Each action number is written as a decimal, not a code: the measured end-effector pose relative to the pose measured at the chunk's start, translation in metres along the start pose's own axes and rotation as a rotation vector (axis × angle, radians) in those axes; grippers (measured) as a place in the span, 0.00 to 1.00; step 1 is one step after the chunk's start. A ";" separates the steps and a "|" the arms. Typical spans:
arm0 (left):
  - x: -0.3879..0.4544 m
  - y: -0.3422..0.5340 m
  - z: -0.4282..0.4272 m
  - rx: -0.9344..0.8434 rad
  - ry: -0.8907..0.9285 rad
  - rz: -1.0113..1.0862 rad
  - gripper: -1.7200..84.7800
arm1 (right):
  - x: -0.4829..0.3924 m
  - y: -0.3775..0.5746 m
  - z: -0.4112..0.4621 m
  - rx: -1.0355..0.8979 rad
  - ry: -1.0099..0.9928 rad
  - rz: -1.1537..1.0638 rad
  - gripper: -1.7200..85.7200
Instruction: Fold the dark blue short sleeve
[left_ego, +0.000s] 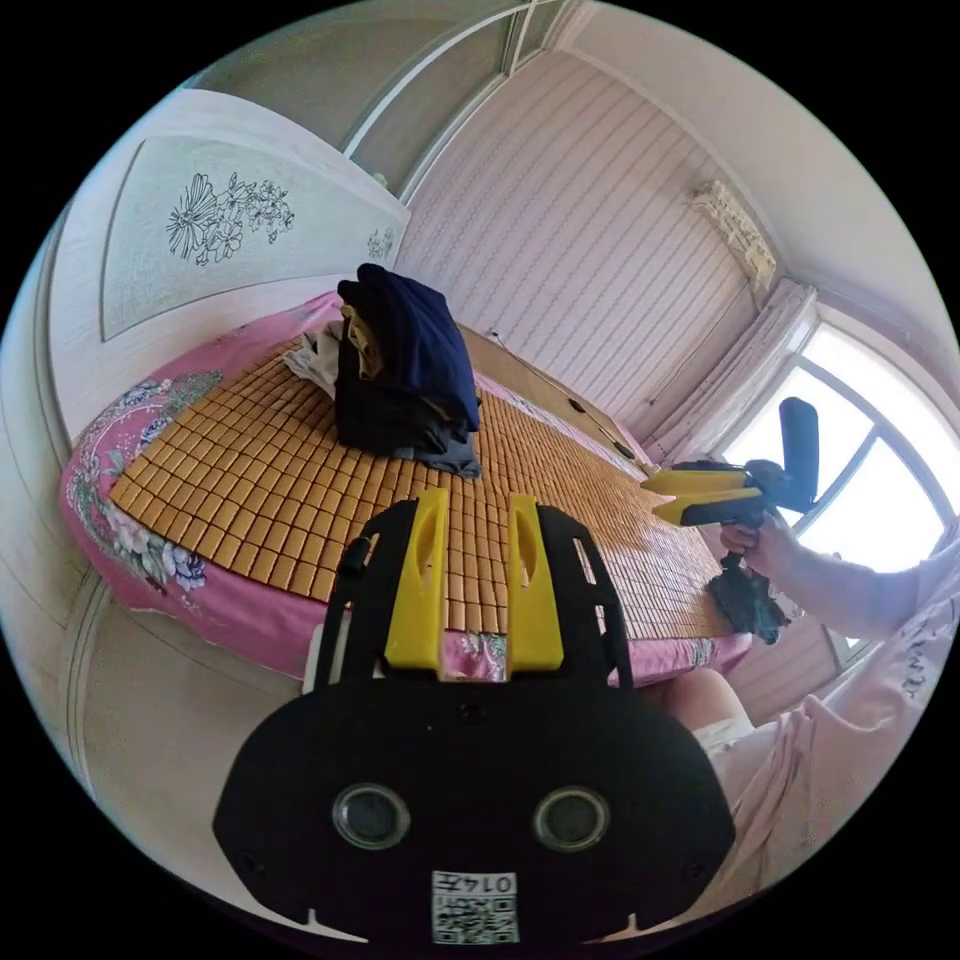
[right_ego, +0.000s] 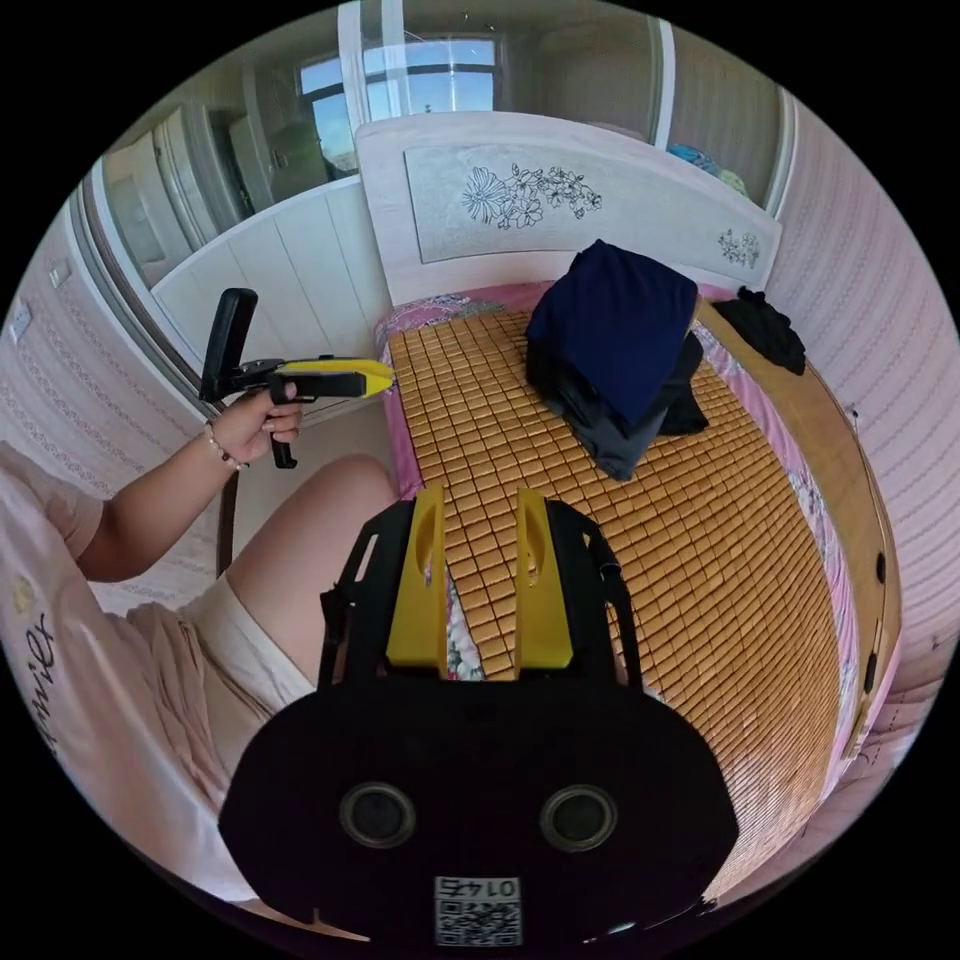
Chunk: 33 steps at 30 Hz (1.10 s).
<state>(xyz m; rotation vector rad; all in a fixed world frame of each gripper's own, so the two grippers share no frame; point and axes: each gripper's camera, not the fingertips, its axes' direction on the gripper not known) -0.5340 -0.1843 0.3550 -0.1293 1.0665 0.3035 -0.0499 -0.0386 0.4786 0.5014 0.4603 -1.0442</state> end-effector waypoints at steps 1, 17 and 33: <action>-0.004 -0.005 0.000 0.000 -0.015 0.008 0.12 | 0.002 -0.015 0.004 -0.001 0.000 0.001 0.14; -0.088 -0.109 0.032 -0.051 -0.140 0.050 0.10 | 0.088 -0.234 0.115 -0.078 -0.097 0.312 0.15; -0.100 -0.087 -0.062 0.058 -0.006 0.080 0.01 | 0.164 -0.124 0.015 0.123 -0.096 0.366 0.02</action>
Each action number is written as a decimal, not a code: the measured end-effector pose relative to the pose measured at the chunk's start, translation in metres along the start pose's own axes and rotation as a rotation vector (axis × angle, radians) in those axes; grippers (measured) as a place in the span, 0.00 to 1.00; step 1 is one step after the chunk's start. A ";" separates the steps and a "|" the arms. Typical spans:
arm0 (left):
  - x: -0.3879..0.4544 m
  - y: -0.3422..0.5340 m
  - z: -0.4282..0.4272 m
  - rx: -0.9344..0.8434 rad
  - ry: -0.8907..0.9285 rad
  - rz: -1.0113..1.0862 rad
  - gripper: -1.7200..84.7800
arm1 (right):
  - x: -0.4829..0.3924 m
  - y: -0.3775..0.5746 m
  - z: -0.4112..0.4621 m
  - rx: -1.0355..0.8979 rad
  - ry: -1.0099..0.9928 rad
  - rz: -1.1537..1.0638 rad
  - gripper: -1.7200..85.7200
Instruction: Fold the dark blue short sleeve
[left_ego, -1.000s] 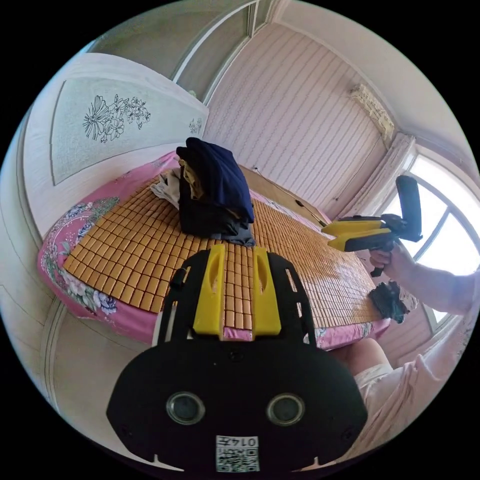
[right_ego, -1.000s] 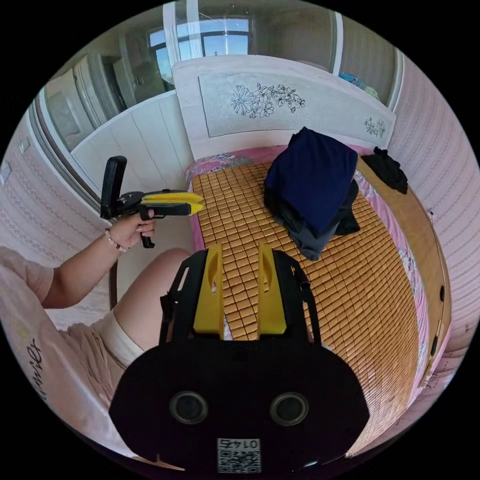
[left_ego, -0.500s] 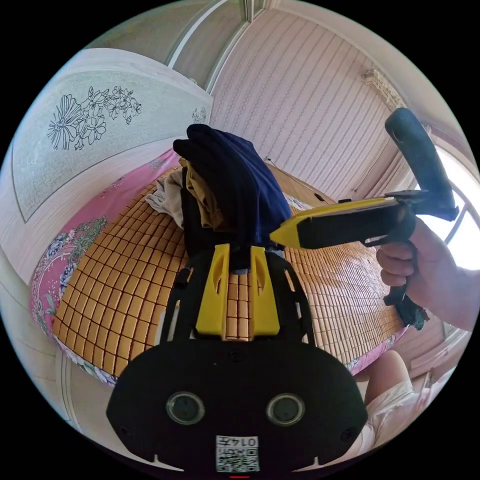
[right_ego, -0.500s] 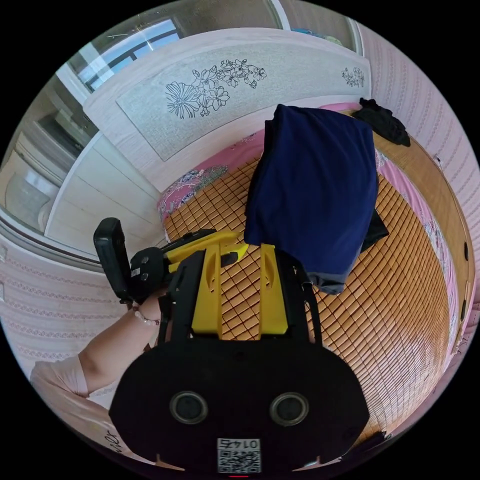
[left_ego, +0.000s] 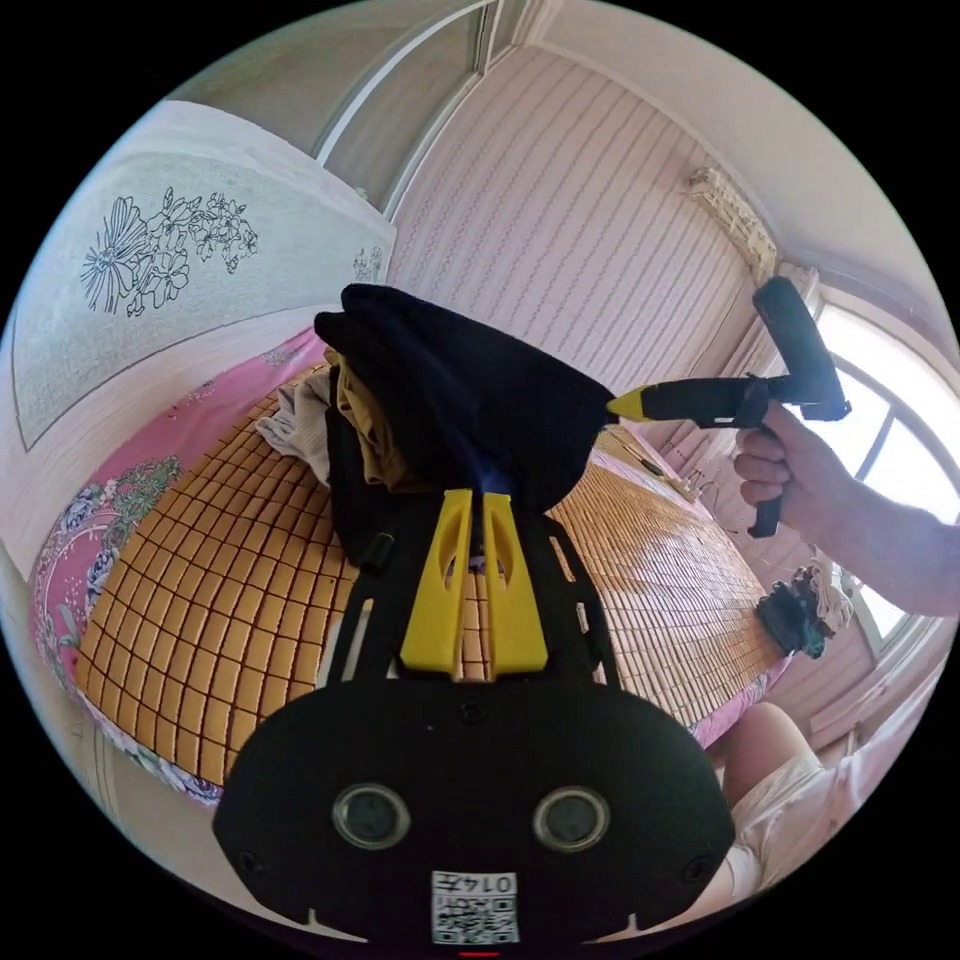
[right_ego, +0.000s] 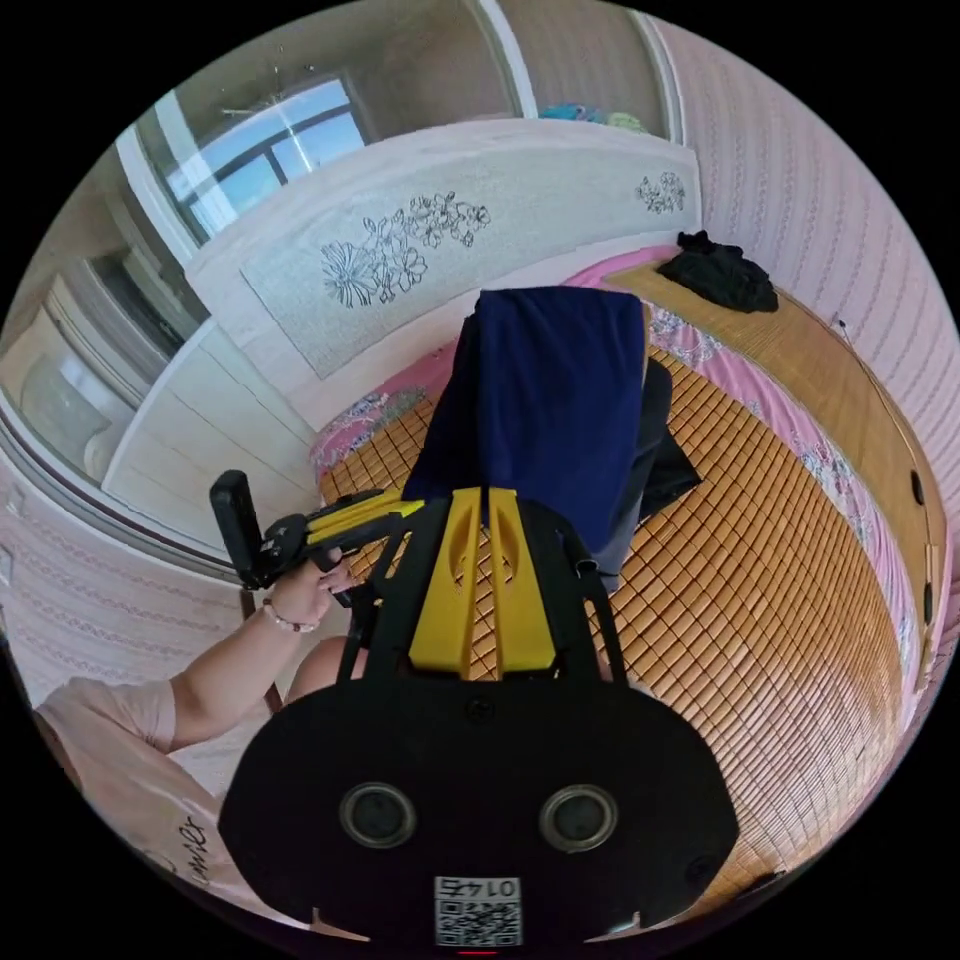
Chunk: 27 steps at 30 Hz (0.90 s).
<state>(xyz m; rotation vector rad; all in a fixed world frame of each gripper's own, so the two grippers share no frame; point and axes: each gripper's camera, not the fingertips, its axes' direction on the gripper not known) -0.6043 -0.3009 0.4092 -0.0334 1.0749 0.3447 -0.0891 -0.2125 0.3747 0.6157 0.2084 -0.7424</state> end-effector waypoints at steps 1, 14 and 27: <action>0.000 0.002 -0.007 0.008 0.008 -0.005 0.01 | 0.007 0.008 -0.012 0.025 -0.025 0.009 0.02; 0.058 0.077 -0.259 0.363 0.324 -0.048 0.01 | 0.113 0.398 -0.269 0.651 -0.478 0.264 0.02; 0.174 0.128 -0.399 0.474 0.546 0.043 0.01 | 0.090 0.669 -0.438 1.037 -0.379 0.208 0.02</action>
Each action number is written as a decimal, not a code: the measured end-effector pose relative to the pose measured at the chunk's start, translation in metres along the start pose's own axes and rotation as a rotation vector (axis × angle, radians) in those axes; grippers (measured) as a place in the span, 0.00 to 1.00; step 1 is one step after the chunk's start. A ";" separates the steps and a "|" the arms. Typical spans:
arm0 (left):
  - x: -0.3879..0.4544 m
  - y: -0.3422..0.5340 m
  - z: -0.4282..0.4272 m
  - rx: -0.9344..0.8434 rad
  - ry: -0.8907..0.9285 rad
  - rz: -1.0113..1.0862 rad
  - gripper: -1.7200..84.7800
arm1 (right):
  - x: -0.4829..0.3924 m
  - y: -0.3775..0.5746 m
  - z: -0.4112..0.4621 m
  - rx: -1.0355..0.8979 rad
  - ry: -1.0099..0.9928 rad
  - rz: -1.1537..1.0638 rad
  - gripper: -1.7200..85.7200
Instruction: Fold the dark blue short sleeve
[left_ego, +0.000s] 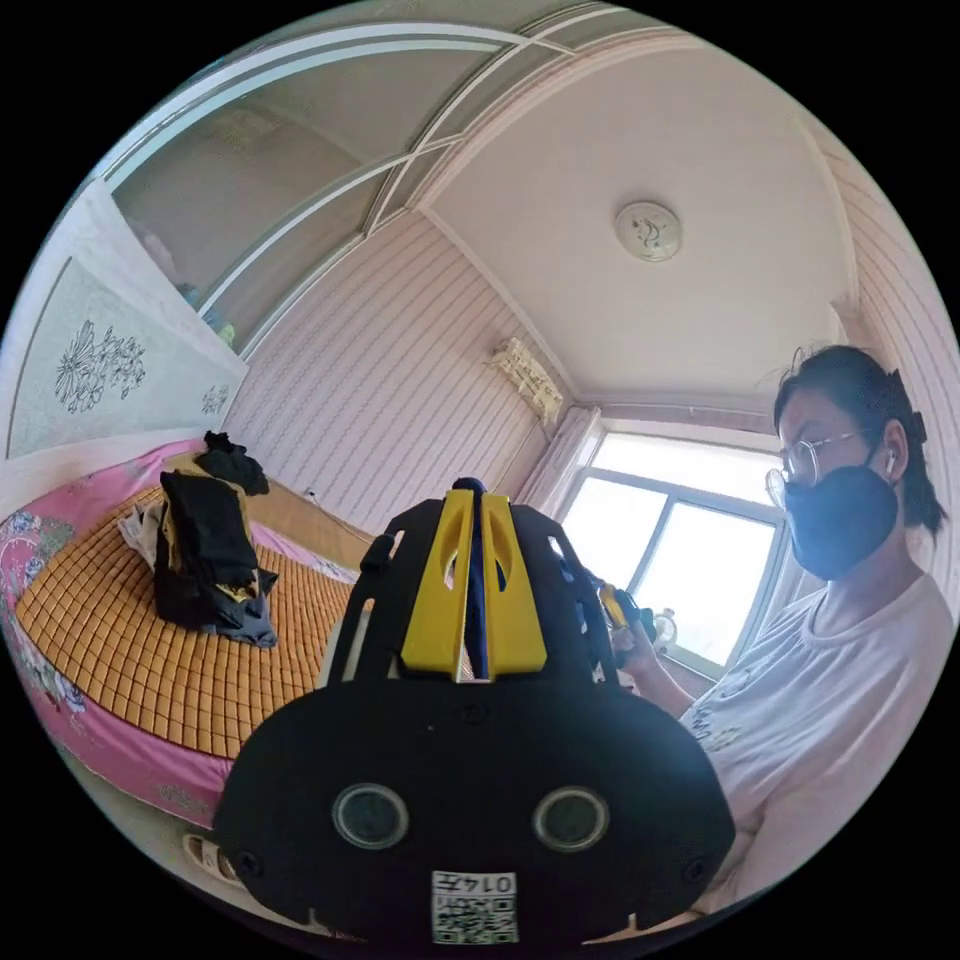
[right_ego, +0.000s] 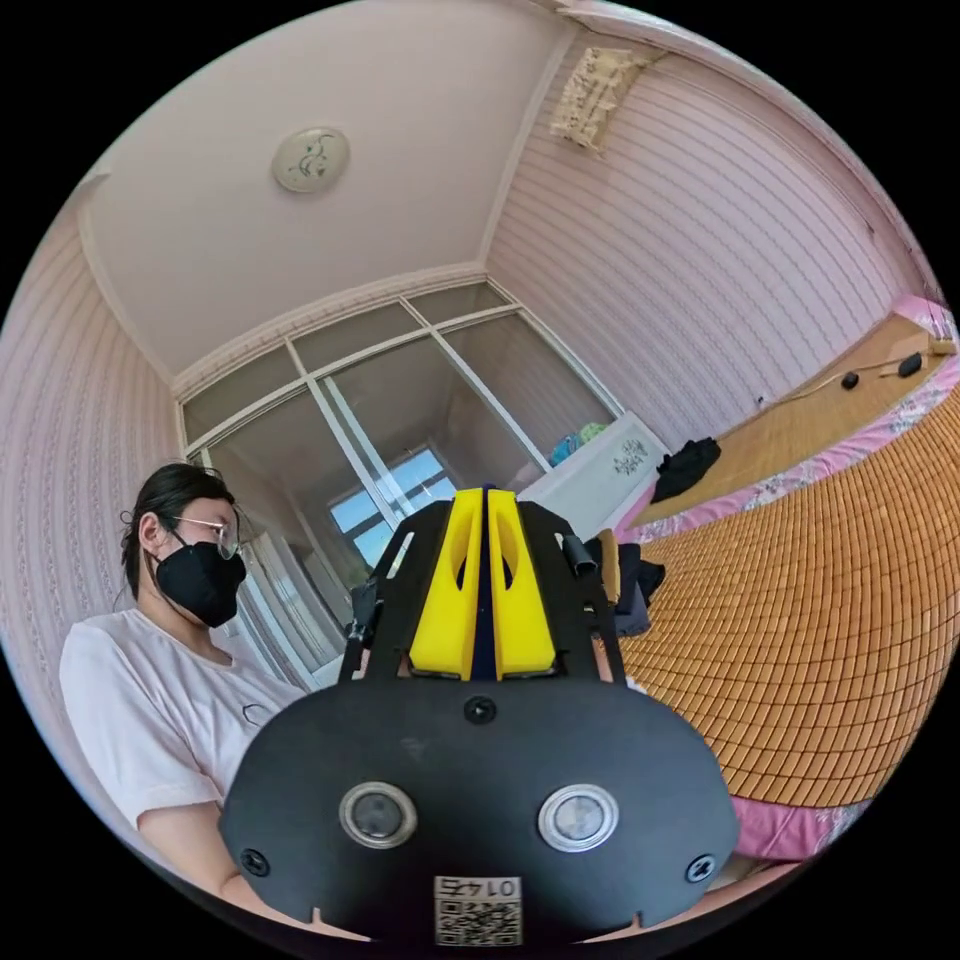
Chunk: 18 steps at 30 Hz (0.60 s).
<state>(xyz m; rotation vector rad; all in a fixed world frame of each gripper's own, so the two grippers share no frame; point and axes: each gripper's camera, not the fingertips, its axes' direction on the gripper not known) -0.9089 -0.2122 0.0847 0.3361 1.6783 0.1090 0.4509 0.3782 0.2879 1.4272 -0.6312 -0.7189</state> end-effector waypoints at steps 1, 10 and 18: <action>0.009 -0.003 0.000 0.000 0.008 0.020 0.01 | -0.008 -0.001 -0.010 0.024 0.010 -0.021 0.02; 0.160 -0.032 -0.026 0.156 0.031 0.374 0.01 | -0.154 -0.025 -0.153 0.229 -0.099 -0.412 0.02; 0.217 -0.091 0.047 0.178 -0.047 0.597 0.01 | -0.232 -0.064 -0.174 0.222 0.197 -0.670 0.02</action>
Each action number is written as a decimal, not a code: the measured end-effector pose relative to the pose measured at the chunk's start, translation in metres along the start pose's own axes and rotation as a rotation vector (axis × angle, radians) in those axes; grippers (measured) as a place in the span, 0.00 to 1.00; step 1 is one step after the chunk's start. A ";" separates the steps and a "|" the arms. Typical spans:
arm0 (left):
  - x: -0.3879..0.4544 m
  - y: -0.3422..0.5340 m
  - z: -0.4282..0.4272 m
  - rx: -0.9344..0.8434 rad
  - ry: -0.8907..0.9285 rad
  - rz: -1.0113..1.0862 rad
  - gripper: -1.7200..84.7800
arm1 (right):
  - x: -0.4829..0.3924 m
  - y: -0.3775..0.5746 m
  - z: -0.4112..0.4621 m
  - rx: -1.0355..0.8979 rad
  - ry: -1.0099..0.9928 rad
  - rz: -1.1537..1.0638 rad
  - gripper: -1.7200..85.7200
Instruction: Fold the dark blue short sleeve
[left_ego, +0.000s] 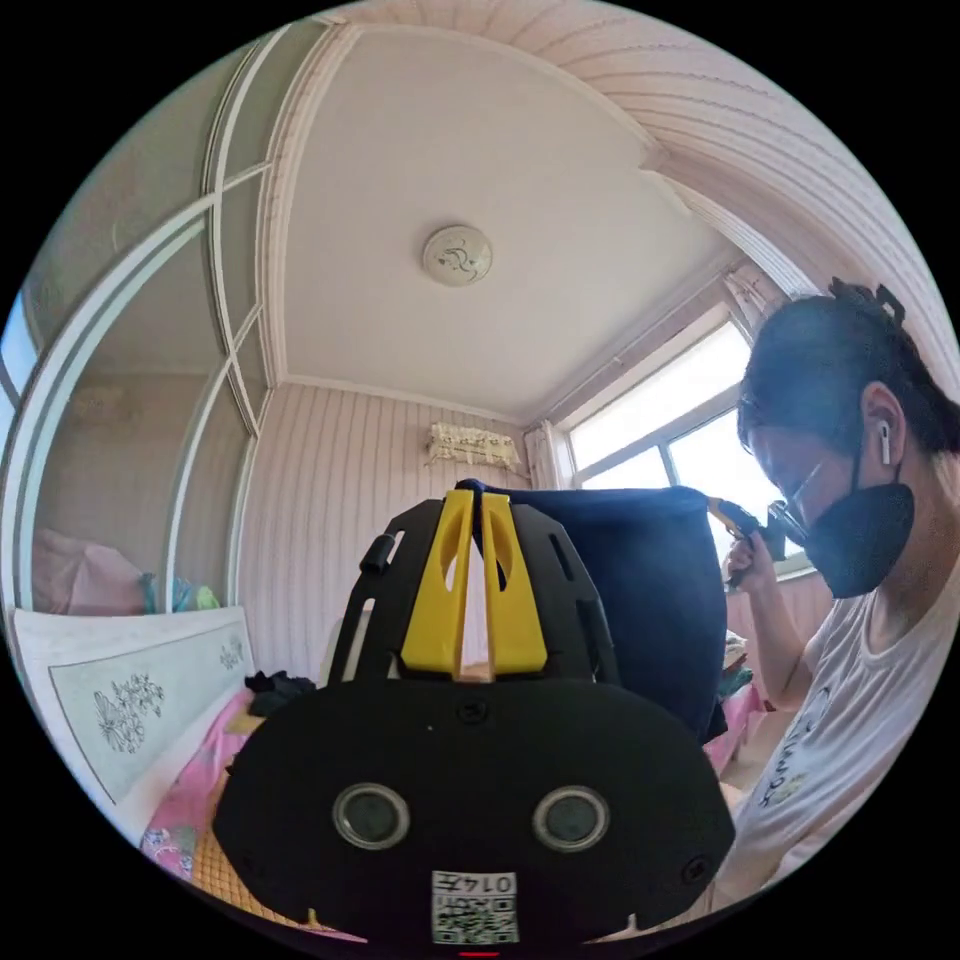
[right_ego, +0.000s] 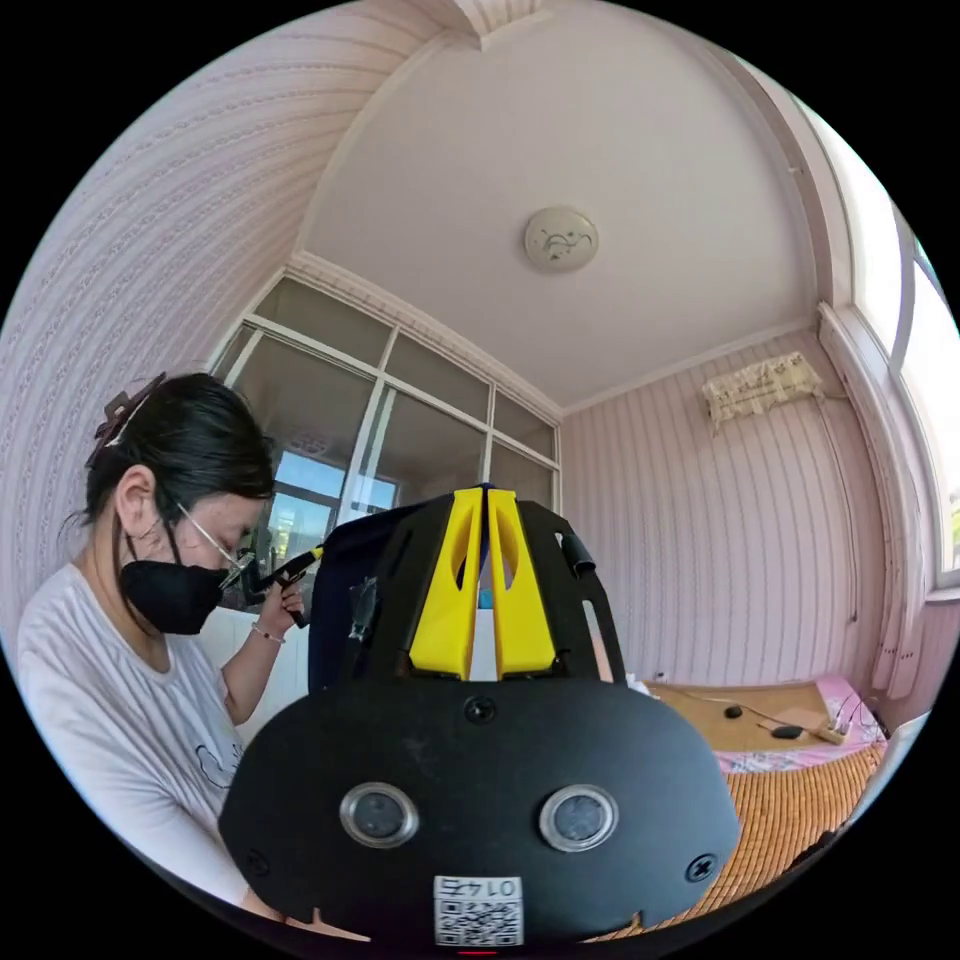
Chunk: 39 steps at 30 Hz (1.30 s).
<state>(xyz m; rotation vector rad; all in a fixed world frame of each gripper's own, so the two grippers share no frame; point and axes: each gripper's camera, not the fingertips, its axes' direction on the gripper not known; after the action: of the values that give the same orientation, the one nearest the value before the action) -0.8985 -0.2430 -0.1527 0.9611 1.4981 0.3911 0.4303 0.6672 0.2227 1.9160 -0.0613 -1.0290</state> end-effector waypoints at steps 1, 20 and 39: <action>-0.008 0.003 0.013 -0.020 0.028 -0.035 0.01 | 0.010 0.003 0.006 -0.031 0.012 0.024 0.02; -0.095 0.128 0.372 -0.479 0.113 -0.358 0.01 | 0.209 0.096 0.145 -0.324 0.378 0.319 0.02; -0.115 0.566 0.422 -1.463 0.034 -0.674 0.01 | 0.219 0.567 0.092 -1.157 0.550 0.975 0.02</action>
<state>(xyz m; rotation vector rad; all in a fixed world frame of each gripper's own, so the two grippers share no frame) -0.3253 -0.1153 0.2553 -0.6830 1.0403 0.7999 0.7085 0.1865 0.4867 0.8078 -0.0541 0.1881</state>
